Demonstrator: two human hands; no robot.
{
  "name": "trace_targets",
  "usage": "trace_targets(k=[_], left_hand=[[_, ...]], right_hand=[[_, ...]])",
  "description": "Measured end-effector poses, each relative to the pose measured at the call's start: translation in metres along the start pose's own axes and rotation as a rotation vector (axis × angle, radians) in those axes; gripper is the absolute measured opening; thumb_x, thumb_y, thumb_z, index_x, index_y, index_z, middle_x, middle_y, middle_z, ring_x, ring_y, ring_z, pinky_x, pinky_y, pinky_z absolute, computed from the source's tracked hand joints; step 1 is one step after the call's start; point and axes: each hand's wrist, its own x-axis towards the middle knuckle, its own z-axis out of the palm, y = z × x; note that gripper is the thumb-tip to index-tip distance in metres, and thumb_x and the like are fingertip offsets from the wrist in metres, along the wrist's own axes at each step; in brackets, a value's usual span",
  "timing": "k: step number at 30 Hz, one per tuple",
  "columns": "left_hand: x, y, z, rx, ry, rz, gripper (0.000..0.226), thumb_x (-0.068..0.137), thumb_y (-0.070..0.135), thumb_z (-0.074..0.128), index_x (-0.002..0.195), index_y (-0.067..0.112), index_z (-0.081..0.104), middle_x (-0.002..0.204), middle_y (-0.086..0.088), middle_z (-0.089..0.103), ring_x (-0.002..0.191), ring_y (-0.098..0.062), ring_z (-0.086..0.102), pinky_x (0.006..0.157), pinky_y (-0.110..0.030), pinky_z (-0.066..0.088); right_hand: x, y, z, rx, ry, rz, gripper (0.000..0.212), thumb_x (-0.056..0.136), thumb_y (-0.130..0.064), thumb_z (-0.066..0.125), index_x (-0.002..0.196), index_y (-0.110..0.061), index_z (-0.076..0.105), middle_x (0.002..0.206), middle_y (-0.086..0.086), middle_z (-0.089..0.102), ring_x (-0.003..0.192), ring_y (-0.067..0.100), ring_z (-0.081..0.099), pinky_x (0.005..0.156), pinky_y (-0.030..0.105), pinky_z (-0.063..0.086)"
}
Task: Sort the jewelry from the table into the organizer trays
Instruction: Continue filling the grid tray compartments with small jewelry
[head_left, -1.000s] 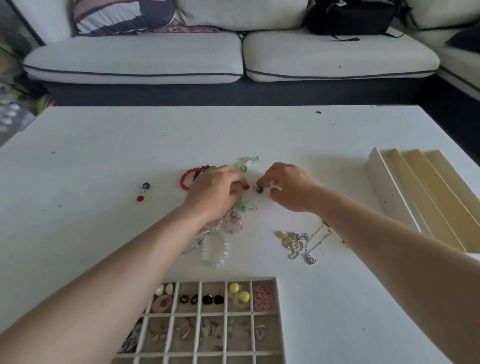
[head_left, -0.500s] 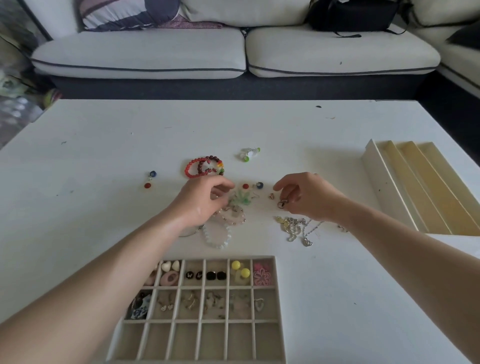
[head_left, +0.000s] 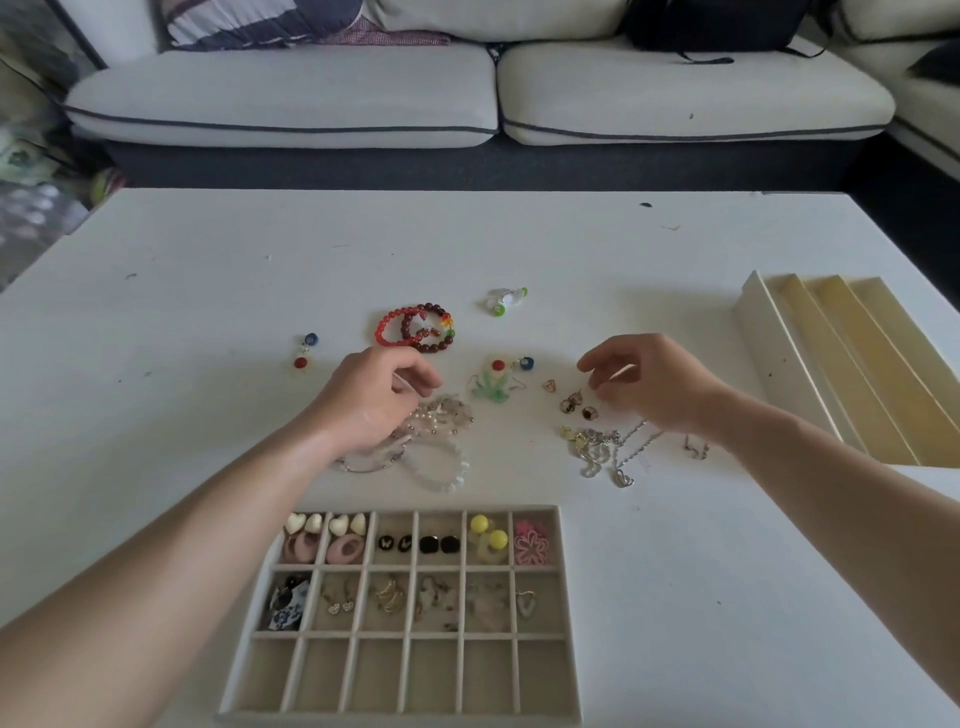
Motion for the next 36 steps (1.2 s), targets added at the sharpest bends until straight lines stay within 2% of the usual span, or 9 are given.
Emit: trace_targets(k=[4,7,11,16,19,23,26,31,36], left_hand=[[-0.004,0.005,0.001,-0.002,-0.034,-0.005,0.026,0.091,0.007,0.061,0.095,0.031,0.070,0.089,0.013,0.071,0.084,-0.003,0.066,0.076,-0.020,0.051],[-0.006,0.008,0.004,0.015,-0.098,0.000,0.024,0.081,0.020,0.081,0.095,0.034,0.066,0.089,0.011,0.068,0.075,-0.006,0.064,0.074,-0.020,0.052],[-0.009,0.014,0.007,0.040,-0.131,0.013,0.029,0.081,0.009,0.081,0.097,0.030,0.069,0.091,0.009,0.069,0.073,-0.003,0.063,0.068,-0.012,0.049],[-0.008,0.023,-0.003,-0.199,-0.065,0.034,0.025,0.084,0.008,0.080,0.101,0.024,0.071,0.094,0.006,0.074,0.090,-0.007,0.070,0.084,-0.020,0.055],[-0.007,0.031,-0.008,-0.417,-0.028,0.025,0.022,0.088,0.000,0.074,0.101,0.017,0.071,0.092,0.000,0.075,0.084,-0.007,0.070,0.078,-0.020,0.058],[-0.007,0.042,-0.006,-0.619,-0.062,0.001,0.021,0.091,-0.006,0.066,0.100,0.013,0.070,0.089,-0.008,0.075,0.077,-0.014,0.071,0.070,-0.020,0.056],[-0.006,0.051,-0.003,-0.712,-0.092,-0.002,0.022,0.092,-0.006,0.064,0.101,0.013,0.070,0.090,-0.006,0.075,0.083,-0.019,0.072,0.074,-0.023,0.057],[-0.005,0.056,-0.002,-0.795,-0.072,-0.021,0.018,0.091,-0.004,0.067,0.101,0.011,0.070,0.092,-0.008,0.073,0.084,-0.018,0.071,0.076,-0.026,0.058],[-0.004,0.040,-0.005,-0.622,-0.026,-0.068,0.015,0.091,-0.002,0.069,0.102,0.008,0.070,0.091,-0.010,0.074,0.084,-0.023,0.076,0.077,-0.030,0.061]], right_hand=[[0.002,0.003,-0.004,0.066,0.068,0.075,0.046,0.083,0.013,0.040,0.096,-0.018,0.072,0.088,0.003,0.072,0.071,0.017,0.067,0.049,0.017,0.042],[0.002,0.002,-0.003,0.013,0.040,0.068,0.034,0.087,0.002,0.054,0.094,-0.024,0.073,0.090,-0.001,0.073,0.068,0.017,0.065,0.055,0.020,0.046],[-0.001,-0.005,0.004,-0.144,-0.032,0.014,0.019,0.090,-0.016,0.068,0.097,-0.032,0.073,0.089,-0.010,0.068,0.070,0.006,0.060,0.045,0.013,0.040],[0.001,-0.012,0.008,-0.229,0.001,0.010,0.023,0.094,-0.013,0.062,0.100,-0.033,0.071,0.093,-0.011,0.067,0.077,0.007,0.059,0.047,0.008,0.036],[0.000,-0.015,0.007,-0.182,0.080,0.043,0.030,0.094,-0.010,0.054,0.100,-0.034,0.071,0.100,-0.011,0.067,0.074,0.007,0.059,0.045,0.009,0.036],[-0.004,-0.038,0.015,-0.111,0.067,-0.099,0.050,0.084,0.004,0.051,0.111,-0.034,0.070,0.109,-0.016,0.066,0.092,0.005,0.060,0.071,0.010,0.044],[-0.009,-0.060,0.026,0.111,-0.118,-0.154,0.050,0.087,0.007,0.057,0.127,-0.020,0.066,0.119,-0.008,0.069,0.099,0.000,0.062,0.086,0.021,0.054],[-0.006,-0.073,0.035,0.192,-0.192,-0.141,0.010,0.092,-0.010,0.069,0.099,-0.015,0.075,0.082,-0.005,0.075,0.071,0.004,0.068,0.069,0.018,0.053],[0.000,-0.060,0.024,0.355,-0.260,-0.019,0.015,0.096,-0.015,0.067,0.104,-0.003,0.073,0.072,0.002,0.065,0.072,0.017,0.062,0.072,0.029,0.056]])
